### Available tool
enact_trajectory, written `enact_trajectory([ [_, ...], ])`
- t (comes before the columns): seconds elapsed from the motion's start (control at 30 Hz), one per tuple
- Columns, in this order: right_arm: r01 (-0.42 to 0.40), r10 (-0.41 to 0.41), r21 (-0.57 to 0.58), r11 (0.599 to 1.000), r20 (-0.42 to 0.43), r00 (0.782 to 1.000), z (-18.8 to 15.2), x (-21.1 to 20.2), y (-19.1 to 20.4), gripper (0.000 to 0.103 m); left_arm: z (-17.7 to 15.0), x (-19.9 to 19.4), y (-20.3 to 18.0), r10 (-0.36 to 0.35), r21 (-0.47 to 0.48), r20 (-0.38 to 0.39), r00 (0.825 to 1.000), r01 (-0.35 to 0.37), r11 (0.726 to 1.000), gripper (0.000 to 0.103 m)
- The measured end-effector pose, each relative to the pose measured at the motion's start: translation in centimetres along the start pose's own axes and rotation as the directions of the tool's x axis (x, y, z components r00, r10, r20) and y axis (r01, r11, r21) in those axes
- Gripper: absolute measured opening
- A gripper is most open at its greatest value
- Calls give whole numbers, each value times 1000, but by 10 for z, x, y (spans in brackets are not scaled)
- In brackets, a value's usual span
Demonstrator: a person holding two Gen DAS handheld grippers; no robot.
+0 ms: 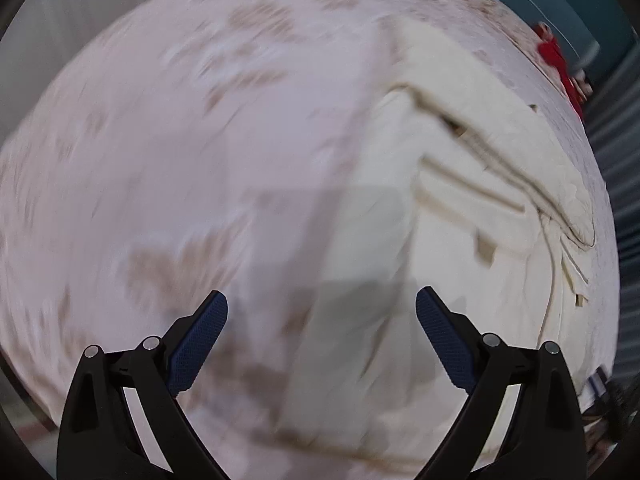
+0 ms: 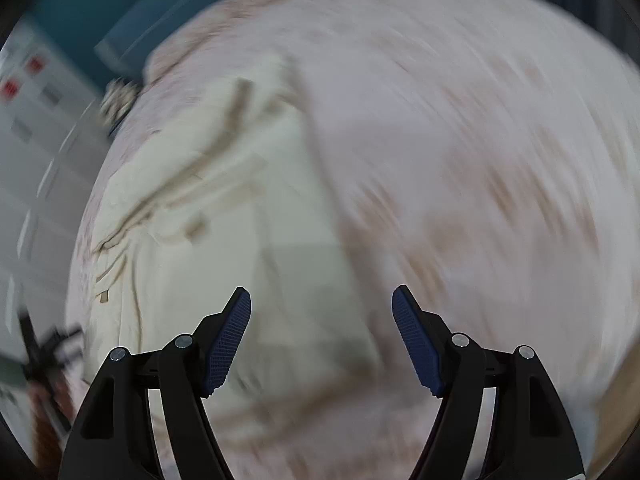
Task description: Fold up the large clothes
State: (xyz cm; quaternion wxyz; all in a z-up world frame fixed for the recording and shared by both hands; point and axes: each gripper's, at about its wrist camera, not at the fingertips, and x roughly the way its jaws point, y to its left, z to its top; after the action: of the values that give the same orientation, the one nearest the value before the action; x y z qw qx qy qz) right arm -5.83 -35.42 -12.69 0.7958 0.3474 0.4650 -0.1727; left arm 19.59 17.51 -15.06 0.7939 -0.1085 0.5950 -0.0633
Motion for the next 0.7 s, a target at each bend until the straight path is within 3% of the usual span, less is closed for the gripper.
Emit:
enact_trajectory([
  [0.1, -35, 36, 101, 994, -15, 999, -24, 1, -27, 72, -28, -2, 19, -71, -70, -9, 997, 70, 995, 93],
  [0.23, -87, 88, 111, 990, -9, 996, -29, 10, -23, 72, -40, -3, 11, -103, -46, 24, 994, 104, 994, 92],
  [0.33, -106, 107, 125, 986, -1, 994, -24, 21, -13, 73, -39, 0, 0, -146, -46, 5, 989, 146, 988, 73],
  [0.4, -135, 137, 137, 981, -1, 991, -23, 26, -6, 70, -38, 1, -9, -157, -36, -16, 987, 157, 987, 50],
  [0.43, -155, 157, 138, 978, -4, 988, -21, 26, -3, 59, -39, 1, -9, -163, -40, -24, 986, 162, 986, 43],
  [0.47, -167, 171, 134, 977, -14, 985, -21, 28, 3, 42, -40, -2, -11, -174, -39, -33, 984, 173, 984, 28],
  [0.5, -172, 176, 120, 978, -29, 984, -21, 31, 9, 31, -42, -7, -13, -178, -32, -27, 984, 177, 984, 21],
  [0.53, -160, 165, 107, 981, -34, 986, -21, 30, 13, 13, -43, -13, -14, -173, -19, -16, 985, 172, 985, 18],
  [0.6, -138, 140, 68, 988, -23, 990, -22, 22, 19, 8, -44, -28, -18, -178, 10, 10, 984, 178, 984, 10],
  [0.7, -162, 162, 30, 986, 7, 987, -21, -3, 24, 5, -48, -56, -22, -194, 50, 48, 980, 191, 980, 7],
])
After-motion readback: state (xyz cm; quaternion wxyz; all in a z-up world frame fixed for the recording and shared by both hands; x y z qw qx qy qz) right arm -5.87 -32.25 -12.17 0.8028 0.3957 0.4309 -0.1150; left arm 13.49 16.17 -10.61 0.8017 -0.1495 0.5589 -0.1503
